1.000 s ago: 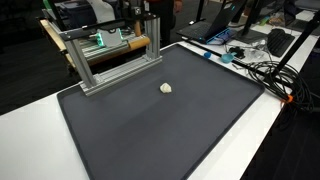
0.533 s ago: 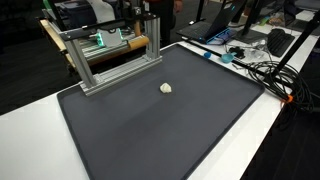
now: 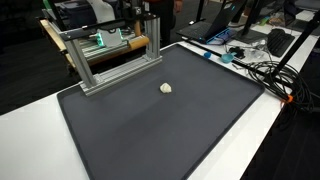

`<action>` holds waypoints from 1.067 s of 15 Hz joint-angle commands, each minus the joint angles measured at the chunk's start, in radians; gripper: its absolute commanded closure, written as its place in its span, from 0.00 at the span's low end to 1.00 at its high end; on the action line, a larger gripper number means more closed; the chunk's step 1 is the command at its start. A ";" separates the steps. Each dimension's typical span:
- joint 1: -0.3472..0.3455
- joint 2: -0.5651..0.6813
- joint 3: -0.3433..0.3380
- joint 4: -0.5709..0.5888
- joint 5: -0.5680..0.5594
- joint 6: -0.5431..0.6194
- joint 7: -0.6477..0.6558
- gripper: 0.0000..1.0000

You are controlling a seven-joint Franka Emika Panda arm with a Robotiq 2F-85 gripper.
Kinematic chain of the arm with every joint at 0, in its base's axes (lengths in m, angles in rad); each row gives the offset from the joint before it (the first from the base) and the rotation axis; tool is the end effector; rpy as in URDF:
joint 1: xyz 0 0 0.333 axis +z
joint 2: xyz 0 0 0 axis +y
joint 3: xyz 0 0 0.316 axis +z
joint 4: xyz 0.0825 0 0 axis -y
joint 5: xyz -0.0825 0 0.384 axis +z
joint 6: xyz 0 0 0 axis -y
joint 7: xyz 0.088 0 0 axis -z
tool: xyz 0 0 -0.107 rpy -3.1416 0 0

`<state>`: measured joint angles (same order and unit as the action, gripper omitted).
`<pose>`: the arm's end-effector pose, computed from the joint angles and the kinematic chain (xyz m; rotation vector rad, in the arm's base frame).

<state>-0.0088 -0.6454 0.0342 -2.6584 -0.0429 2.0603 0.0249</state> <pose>0.3511 0.0065 0.4426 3.0828 0.0206 0.0741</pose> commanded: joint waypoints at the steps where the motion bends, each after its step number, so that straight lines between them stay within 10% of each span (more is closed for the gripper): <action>1: 0.017 0.025 -0.023 0.028 0.014 -0.049 -0.039 0.79; 16: -0.090 0.216 0.067 0.339 -0.098 0.246 0.189 0.79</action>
<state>-0.0596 -0.5666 0.0293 -2.4594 -0.0744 2.2460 0.0945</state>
